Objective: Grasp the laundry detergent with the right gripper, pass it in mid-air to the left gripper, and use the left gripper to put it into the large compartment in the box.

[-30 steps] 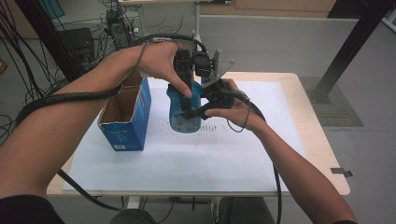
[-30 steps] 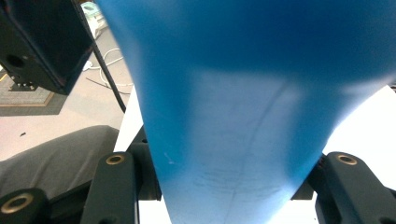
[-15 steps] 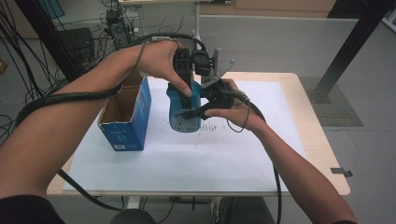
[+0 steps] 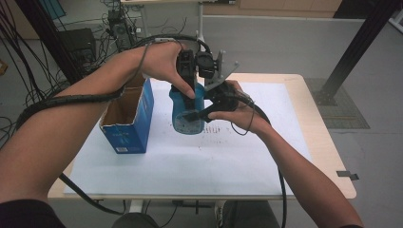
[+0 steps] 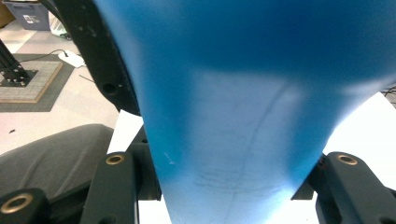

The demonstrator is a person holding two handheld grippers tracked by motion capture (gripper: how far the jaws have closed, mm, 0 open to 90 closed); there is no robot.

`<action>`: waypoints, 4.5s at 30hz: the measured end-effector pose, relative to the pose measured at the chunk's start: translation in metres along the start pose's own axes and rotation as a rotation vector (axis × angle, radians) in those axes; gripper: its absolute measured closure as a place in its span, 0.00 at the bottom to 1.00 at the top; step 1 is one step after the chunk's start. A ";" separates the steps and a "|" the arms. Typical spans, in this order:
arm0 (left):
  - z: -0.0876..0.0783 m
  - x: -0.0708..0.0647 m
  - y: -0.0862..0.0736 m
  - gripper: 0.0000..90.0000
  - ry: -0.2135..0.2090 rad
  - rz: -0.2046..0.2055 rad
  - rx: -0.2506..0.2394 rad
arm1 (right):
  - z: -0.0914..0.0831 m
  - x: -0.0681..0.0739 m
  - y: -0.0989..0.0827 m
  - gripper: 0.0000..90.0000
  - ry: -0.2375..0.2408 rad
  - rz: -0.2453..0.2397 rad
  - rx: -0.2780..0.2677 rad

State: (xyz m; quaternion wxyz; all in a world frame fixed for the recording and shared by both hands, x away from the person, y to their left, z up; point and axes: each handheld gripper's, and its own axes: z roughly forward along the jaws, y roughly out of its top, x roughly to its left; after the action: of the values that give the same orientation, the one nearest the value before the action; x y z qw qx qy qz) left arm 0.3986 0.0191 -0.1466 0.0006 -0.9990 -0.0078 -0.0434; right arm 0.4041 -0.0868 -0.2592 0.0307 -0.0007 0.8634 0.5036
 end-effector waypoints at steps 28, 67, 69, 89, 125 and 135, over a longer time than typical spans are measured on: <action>0.002 -0.001 -0.001 0.41 0.004 -0.001 -0.003 | 0.001 0.001 -0.002 0.49 -0.014 -0.010 0.003; 0.008 -0.001 0.000 0.41 0.001 0.009 0.014 | 0.005 0.000 -0.006 0.48 -0.002 -0.011 0.006; 0.008 0.000 0.000 0.41 0.001 0.010 0.015 | 0.005 -0.001 -0.007 0.48 -0.001 -0.013 0.006; 0.010 0.000 -0.002 0.42 -0.005 0.011 0.019 | 0.007 -0.001 -0.007 0.47 -0.001 -0.008 0.007; 0.010 -0.001 -0.005 0.42 -0.009 -0.006 0.019 | 0.008 0.000 -0.007 0.47 -0.001 -0.017 0.000; 0.009 -0.001 -0.004 0.41 -0.006 -0.004 0.020 | 0.007 -0.001 -0.007 0.47 -0.002 -0.017 -0.002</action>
State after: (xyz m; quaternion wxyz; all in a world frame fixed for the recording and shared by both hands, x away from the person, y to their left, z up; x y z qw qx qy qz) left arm 0.3984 0.0232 -0.1556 0.0103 -0.9991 -0.0102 -0.0406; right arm 0.4054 -0.0840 -0.2685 0.0360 -0.0078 0.8628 0.5042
